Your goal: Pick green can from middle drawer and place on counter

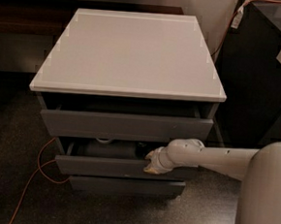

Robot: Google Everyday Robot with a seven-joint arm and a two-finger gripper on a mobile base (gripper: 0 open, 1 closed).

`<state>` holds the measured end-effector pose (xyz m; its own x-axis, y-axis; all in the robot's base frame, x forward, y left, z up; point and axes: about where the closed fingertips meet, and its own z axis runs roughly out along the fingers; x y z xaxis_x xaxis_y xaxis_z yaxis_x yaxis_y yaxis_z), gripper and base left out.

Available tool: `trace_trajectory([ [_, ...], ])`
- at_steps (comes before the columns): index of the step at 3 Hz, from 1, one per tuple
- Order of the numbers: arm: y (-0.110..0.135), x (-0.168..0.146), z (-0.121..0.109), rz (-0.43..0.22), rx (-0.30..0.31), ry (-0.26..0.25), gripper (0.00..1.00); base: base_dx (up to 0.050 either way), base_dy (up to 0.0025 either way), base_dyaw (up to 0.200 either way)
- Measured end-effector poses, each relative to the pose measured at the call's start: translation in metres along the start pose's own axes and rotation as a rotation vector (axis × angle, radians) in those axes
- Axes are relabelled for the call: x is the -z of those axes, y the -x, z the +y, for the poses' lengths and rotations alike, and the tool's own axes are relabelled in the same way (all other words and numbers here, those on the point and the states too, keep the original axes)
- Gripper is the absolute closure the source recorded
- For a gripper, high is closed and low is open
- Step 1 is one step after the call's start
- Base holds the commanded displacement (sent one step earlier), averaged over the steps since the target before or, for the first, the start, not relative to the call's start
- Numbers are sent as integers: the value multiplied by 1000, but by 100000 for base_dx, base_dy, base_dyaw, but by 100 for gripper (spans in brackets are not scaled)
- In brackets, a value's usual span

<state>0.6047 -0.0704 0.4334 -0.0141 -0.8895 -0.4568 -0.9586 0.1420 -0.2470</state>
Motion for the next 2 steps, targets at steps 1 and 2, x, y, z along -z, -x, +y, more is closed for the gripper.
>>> trace_trajectory([
  [1, 0, 0, 0, 0, 0, 0, 100, 0, 0, 0],
  [2, 0, 0, 0, 0, 0, 0, 100, 0, 0, 0],
])
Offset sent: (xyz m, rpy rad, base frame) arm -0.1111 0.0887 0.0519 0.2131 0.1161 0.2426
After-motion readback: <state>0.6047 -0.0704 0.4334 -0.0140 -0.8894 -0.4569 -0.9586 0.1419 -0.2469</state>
